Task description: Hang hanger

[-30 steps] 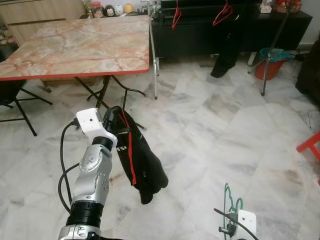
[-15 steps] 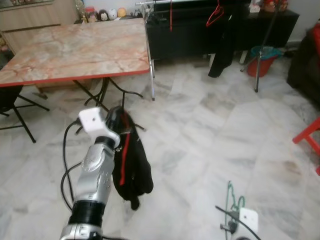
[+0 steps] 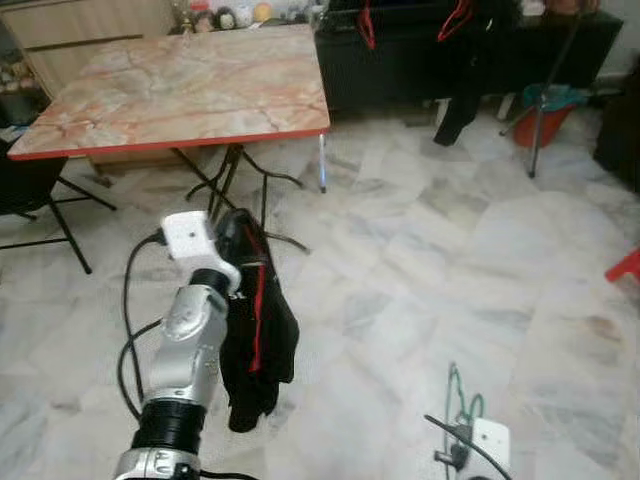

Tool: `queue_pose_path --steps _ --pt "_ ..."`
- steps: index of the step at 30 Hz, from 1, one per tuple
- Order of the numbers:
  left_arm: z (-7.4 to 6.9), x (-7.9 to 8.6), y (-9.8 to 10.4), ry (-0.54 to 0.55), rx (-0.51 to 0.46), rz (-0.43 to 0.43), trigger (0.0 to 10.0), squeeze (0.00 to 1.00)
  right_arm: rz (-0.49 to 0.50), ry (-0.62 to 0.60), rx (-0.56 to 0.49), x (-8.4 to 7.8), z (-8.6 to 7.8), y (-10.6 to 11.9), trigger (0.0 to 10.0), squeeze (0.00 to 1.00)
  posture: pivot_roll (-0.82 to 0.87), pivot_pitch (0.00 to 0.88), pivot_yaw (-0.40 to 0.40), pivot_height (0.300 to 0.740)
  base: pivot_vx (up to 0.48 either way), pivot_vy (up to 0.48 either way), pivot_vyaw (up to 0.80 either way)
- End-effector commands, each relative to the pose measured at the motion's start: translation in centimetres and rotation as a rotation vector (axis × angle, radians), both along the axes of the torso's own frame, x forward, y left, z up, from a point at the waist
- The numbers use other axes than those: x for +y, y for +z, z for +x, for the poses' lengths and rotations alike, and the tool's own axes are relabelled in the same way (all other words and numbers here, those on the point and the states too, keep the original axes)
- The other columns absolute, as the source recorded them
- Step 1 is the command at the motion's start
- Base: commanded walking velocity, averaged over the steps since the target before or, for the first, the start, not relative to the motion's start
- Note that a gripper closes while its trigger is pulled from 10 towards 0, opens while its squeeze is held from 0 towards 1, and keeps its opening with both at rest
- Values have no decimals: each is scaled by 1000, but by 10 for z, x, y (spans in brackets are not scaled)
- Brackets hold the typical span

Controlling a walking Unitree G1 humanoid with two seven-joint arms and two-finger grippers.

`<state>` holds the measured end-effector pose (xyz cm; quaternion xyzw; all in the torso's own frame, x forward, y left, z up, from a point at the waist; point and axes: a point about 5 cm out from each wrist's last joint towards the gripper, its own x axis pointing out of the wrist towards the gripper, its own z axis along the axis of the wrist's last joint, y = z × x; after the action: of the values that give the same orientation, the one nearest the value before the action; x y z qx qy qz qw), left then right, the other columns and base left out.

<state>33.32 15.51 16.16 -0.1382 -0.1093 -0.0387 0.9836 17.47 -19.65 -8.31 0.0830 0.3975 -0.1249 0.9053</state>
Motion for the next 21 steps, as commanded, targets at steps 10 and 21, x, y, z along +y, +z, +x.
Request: queue_pose_path --steps 10,21 --pt "0 6 30 39 -107 1 10000 0 2 6 7 0 -3 -1 10000 0 -168 11 79 740 0 0 0" --pt "2 4 35 39 -109 7 10000 0 -3 13 7 -1 -2 -1 10000 0 -171 21 79 740 0 0 0"
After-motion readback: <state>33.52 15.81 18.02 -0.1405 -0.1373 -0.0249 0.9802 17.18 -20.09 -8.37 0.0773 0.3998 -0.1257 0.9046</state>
